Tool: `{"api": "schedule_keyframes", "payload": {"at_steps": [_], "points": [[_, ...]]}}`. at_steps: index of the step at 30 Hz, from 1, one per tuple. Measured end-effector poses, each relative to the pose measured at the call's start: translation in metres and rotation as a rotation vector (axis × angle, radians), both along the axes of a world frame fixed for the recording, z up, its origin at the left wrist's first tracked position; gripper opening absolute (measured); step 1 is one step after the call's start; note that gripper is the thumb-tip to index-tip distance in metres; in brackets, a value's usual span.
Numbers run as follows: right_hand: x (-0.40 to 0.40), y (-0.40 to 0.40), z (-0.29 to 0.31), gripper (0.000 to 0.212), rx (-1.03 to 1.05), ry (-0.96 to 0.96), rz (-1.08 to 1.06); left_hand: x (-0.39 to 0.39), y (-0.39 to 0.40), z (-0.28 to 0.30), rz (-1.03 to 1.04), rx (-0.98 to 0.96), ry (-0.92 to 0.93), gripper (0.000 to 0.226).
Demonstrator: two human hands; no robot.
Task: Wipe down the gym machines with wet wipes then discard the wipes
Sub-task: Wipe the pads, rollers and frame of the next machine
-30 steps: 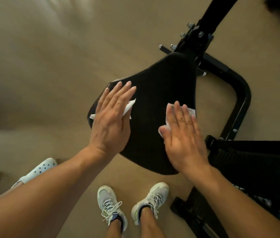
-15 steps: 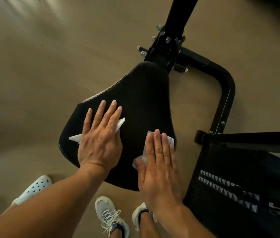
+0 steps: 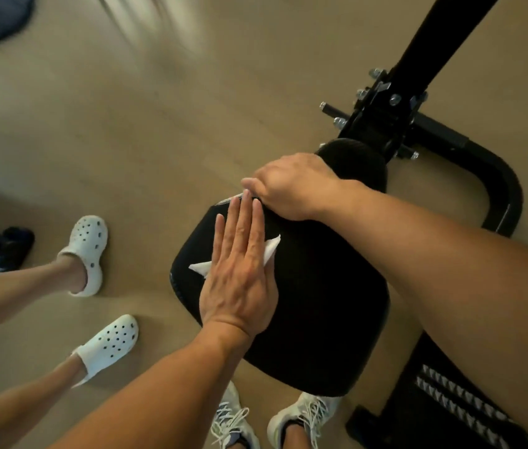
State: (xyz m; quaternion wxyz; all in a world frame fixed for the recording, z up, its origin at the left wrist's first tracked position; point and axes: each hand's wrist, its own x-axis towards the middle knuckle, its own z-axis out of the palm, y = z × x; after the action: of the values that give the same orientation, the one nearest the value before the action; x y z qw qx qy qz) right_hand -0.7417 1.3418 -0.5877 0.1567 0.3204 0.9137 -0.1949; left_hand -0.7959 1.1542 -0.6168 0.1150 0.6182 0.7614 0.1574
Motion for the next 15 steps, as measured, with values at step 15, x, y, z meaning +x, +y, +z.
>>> {"api": "schedule_keyframes", "payload": {"at_steps": [15], "points": [[0.005,-0.034,-0.009,0.049,0.01,0.2,0.245,0.003,0.004,0.003,0.217,-0.104,0.088,0.087]]}}
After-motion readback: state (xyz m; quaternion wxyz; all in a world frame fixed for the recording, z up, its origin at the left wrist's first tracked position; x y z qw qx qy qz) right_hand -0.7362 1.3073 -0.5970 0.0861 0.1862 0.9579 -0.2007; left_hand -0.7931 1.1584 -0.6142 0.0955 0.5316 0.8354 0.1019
